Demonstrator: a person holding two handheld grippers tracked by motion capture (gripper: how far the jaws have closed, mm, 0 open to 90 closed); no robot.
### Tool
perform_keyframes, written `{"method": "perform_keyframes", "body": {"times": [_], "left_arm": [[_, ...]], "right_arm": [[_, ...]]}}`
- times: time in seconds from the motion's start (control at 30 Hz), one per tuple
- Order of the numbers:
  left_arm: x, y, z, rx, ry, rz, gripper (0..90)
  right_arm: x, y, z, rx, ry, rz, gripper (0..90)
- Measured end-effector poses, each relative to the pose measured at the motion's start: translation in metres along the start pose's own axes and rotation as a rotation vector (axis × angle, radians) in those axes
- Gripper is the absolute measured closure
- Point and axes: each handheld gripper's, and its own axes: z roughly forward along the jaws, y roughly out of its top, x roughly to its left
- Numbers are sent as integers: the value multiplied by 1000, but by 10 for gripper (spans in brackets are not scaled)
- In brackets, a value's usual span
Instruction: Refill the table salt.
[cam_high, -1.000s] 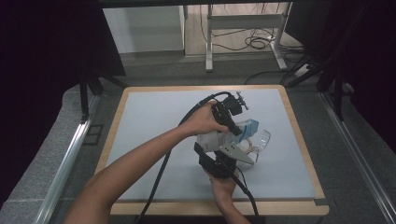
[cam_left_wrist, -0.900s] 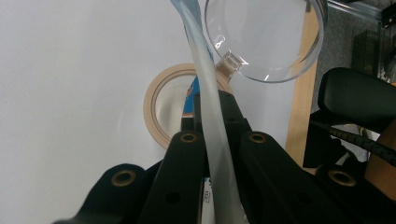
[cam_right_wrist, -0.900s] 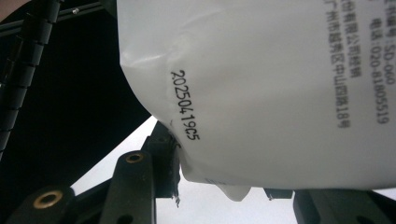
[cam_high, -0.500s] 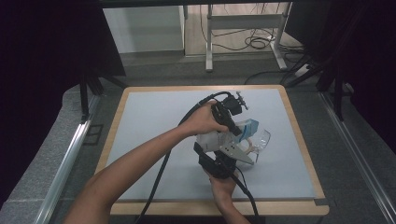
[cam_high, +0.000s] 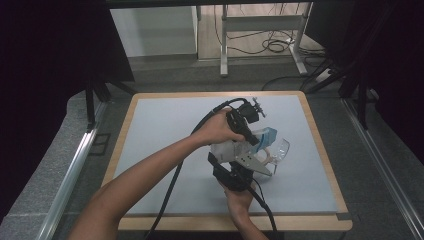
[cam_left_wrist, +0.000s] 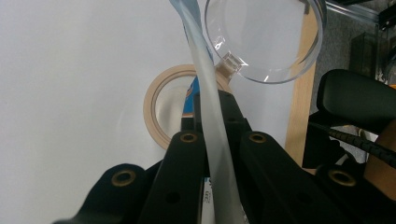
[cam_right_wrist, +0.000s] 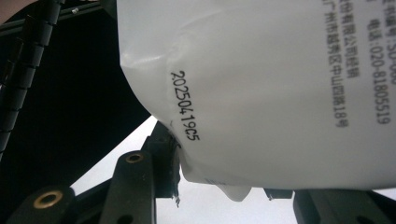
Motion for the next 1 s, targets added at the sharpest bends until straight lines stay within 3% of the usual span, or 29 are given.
{"method": "perform_keyframes", "body": {"times": [0.67,1.0], "left_arm": [[1,-1,0,0,-9,-4,899],[2,-1,-1,4,-10,-4,898]], "right_arm": [[1,2,-2,6,9,10,561],[1,1,-2,14,9,-12,562]]}}
